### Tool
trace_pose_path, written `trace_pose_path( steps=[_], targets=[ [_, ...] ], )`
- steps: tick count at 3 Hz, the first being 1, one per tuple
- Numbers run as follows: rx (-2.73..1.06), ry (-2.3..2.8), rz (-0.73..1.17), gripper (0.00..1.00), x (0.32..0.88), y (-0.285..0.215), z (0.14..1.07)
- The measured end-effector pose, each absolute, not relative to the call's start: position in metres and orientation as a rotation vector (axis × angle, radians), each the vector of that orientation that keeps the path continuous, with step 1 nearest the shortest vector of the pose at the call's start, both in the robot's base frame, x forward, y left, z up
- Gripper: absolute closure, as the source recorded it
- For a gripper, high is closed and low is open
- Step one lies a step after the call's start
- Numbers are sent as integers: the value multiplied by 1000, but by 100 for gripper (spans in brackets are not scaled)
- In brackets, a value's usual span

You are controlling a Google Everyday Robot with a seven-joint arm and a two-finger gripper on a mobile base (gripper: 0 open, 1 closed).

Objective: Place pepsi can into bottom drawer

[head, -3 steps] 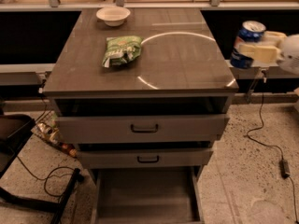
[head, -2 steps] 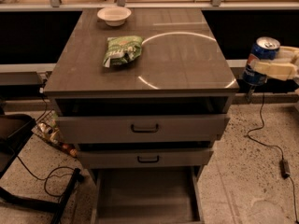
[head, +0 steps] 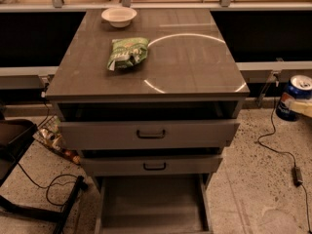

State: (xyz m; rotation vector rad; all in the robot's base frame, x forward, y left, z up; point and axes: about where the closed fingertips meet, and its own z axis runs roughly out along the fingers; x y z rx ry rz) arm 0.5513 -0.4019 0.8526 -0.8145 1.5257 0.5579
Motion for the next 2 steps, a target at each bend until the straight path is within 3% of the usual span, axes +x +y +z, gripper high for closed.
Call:
trace_pose_path(
  steps=[2],
  targets=[
    [-806,1636,604,100,545,-447,737]
  ],
)
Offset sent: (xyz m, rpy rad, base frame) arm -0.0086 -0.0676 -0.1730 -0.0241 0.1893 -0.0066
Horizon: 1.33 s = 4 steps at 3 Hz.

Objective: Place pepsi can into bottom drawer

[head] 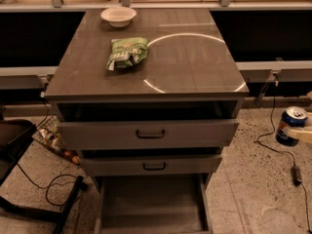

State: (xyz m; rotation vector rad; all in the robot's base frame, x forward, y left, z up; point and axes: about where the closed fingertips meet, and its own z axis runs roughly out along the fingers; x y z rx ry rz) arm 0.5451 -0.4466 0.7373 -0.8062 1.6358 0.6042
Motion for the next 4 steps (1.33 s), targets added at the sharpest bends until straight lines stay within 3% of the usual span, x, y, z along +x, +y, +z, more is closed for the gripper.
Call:
trace_pose_path(
  steps=[2,4],
  targets=[
    [-867,1617,605,100,550,-434,729],
    [-1012,1652,700,100,453,-441,610]
  ],
)
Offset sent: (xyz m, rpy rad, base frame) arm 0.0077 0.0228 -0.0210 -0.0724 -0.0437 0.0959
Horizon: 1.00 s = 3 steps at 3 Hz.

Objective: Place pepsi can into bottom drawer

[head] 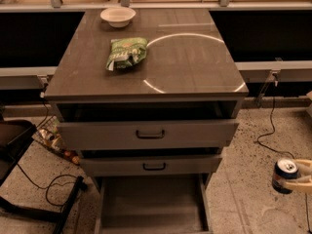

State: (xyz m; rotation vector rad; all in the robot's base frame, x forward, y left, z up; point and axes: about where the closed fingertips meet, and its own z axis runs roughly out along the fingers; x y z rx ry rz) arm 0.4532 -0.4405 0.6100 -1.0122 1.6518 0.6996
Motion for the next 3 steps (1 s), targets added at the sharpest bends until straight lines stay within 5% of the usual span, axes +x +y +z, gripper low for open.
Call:
trace_pose_path(
  steps=[1,2,3],
  targets=[
    [-1057,1640,749,100,417,-422,577],
    [-1075,1620,884,100,364,-337,528],
    [-1076,1614,874,100,371,-329,524]
  ],
)
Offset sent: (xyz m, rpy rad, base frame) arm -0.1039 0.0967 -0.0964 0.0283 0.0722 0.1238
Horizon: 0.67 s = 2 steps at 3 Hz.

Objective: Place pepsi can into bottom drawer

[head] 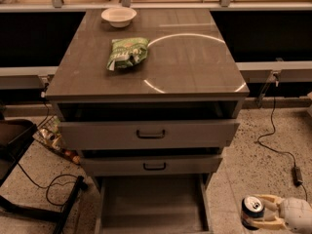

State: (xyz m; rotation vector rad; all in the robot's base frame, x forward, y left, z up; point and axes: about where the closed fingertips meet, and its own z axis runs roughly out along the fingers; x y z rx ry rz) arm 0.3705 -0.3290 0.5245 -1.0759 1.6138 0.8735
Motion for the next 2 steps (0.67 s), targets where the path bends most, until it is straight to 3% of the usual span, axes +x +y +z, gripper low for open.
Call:
trace_pose_path(
  steps=[2],
  targets=[
    [-1085,1583,895,100,394,-275,419]
  ],
)
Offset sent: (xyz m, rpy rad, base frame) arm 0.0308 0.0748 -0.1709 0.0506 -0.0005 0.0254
